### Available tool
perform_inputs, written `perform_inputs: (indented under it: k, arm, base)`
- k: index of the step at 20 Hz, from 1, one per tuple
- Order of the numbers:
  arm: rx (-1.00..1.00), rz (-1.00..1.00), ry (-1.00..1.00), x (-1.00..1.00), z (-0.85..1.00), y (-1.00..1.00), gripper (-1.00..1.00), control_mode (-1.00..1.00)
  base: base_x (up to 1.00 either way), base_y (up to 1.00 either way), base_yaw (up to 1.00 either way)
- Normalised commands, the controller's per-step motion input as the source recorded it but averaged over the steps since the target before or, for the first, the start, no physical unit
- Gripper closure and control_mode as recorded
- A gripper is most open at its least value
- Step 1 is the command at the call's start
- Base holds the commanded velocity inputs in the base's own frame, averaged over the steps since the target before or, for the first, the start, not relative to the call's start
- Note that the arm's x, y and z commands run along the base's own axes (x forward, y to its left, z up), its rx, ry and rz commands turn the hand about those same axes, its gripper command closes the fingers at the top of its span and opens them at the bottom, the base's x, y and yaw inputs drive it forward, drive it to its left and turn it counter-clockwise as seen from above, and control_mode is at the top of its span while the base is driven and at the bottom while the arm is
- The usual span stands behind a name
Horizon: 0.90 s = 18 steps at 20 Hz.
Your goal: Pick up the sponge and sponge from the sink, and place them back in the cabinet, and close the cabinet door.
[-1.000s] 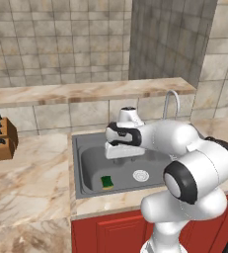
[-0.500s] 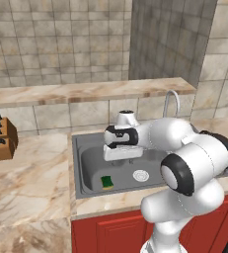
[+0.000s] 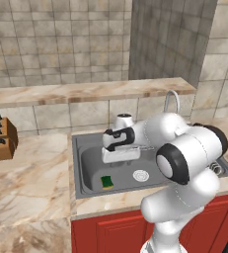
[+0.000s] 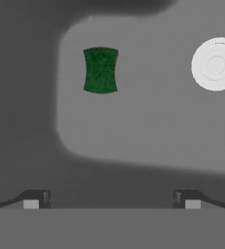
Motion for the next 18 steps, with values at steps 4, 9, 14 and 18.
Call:
perform_inputs:
  k: [4, 9, 14, 18]
  arm:
    - [0.0, 0.0, 0.0, 0.18, -0.17, 0.08, -1.0, -1.0]
    - [0.0, 0.0, 0.0, 0.19, -0.13, 0.07, -1.0, -1.0]
    - [0.0, 0.0, 0.0, 0.24, -0.12, 0.07, -1.0, -1.0]
    - [0.0, 0.0, 0.01, 0.21, -0.1, 0.07, -1.0, -1.0]
  base:
    - [0.0, 0.0, 0.0]
    - [0.0, 0.0, 0.0]
    - [0.0, 0.0, 0.0]
    - [0.0, 0.0, 0.0]
